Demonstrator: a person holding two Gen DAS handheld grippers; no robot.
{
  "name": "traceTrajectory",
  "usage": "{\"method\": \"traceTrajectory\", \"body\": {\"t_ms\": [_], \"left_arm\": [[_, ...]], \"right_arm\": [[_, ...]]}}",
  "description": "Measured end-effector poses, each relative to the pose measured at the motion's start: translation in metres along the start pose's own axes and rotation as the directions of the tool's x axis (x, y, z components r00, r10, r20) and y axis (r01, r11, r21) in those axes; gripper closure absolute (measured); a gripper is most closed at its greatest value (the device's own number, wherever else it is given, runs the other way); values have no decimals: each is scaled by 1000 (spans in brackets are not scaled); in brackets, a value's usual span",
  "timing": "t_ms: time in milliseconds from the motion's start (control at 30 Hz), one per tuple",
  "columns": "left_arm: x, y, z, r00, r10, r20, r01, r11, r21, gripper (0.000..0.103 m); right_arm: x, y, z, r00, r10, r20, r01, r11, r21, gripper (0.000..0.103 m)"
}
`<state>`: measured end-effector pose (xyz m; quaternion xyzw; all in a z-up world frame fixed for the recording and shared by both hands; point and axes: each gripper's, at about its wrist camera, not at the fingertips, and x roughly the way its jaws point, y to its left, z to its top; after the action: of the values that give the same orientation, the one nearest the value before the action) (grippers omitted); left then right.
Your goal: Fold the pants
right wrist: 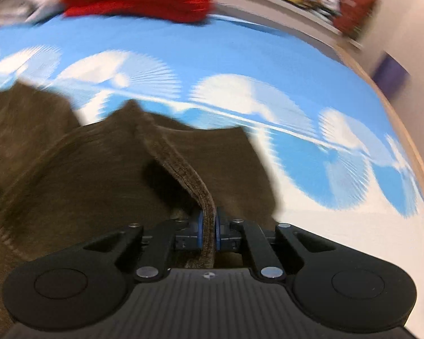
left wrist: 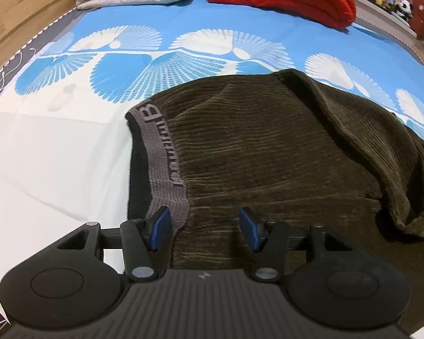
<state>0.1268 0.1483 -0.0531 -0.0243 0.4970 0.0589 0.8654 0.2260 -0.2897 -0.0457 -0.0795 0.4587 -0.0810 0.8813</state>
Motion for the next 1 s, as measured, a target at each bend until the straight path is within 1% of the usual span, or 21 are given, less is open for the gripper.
{"method": "traceTrajectory", "body": {"t_ms": [67, 167, 233, 267, 300, 333, 367, 400, 433, 467, 533, 633, 667, 700, 733, 767, 800, 867, 933, 967, 1000], "left_arm": [[-3, -6, -3, 1000, -3, 3, 3, 1000, 11, 43], [-7, -14, -4, 1000, -9, 16, 9, 1000, 19, 43], [-9, -18, -4, 1000, -16, 21, 15, 1000, 16, 43], [-10, -20, -4, 1000, -18, 21, 18, 1000, 12, 43], [-10, -21, -4, 1000, -19, 21, 19, 1000, 7, 43], [-11, -23, -4, 1000, -19, 21, 19, 1000, 1, 43], [-11, -25, -4, 1000, -19, 20, 19, 1000, -2, 43], [-11, -27, -3, 1000, -19, 20, 19, 1000, -2, 43], [-12, -29, -4, 1000, -19, 19, 19, 1000, 1, 43], [-12, -31, -4, 1000, -17, 18, 17, 1000, 8, 43], [-11, -34, -5, 1000, -14, 15, 14, 1000, 22, 43], [-10, -38, -7, 1000, -8, 12, 8, 999, 38, 41], [-10, -38, -7, 1000, -7, 12, 7, 999, 40, 41], [-9, -39, -7, 1000, -6, 11, 5, 999, 42, 41], [-8, -39, -7, 1000, -4, 9, 4, 999, 43, 41], [-7, -38, -7, 1000, -2, 7, 1, 999, 47, 41], [-6, -38, -7, 1000, 2, 6, -2, 999, 49, 41], [-4, -37, -6, 1000, 6, 4, -6, 999, 52, 41], [-2, -36, -5, 1000, 10, 2, -10, 998, 55, 41], [-1, -35, -5, 1000, 12, 1, -12, 998, 57, 41], [-1, -34, -5, 1000, 15, 1, -15, 998, 59, 41]], "right_arm": [[-7, -35, -8, 1000, -21, -9, 22, 997, 78, 96], [-19, -93, -31, 998, -59, -38, 65, 978, 200, 96], [-25, -128, -53, 992, -95, -84, 113, 960, 256, 96], [-25, -144, -65, 985, -119, -128, 151, 950, 275, 96], [-21, -161, -81, 967, -151, -203, 206, 937, 284, 96], [-15, -175, -96, 940, -184, -289, 266, 924, 277, 96], [-5, -191, -118, 888, -216, -407, 339, 904, 260, 96], [0, -203, -134, 857, -205, -473, 362, 892, 270, 96], [2, -216, -150, 846, -150, -512, 349, 881, 319, 96], [3, -225, -160, 845, -100, -525, 329, 872, 363, 96], [0, -236, -171, 859, -50, -510, 300, 857, 420, 95], [-7, -247, -177, 893, 6, -449, 252, 821, 513, 94], [-10, -252, -178, 909, 27, -416, 230, 799, 555, 92], [-14, -259, -178, 927, 43, -373, 210, 764, 610, 91], [-19, -268, -180, 941, 47, -335, 197, 728, 656, 88], [-26, -277, -185, 954, 40, -298, 191, 684, 704, 82], [-28, -285, -187, 961, 17, -278, 202, 642, 740, 79], [-30, -298, -198, 956, -25, -291, 252, 571, 781, 71], [-25, -308, -207, 954, -12, -300, 265, 501, 824, 66], [-21, -312, -212, 953, -1, -303, 270, 456, 848, 62], [-18, -313, -215, 952, 5, -307, 276, 426, 861, 60]]}}
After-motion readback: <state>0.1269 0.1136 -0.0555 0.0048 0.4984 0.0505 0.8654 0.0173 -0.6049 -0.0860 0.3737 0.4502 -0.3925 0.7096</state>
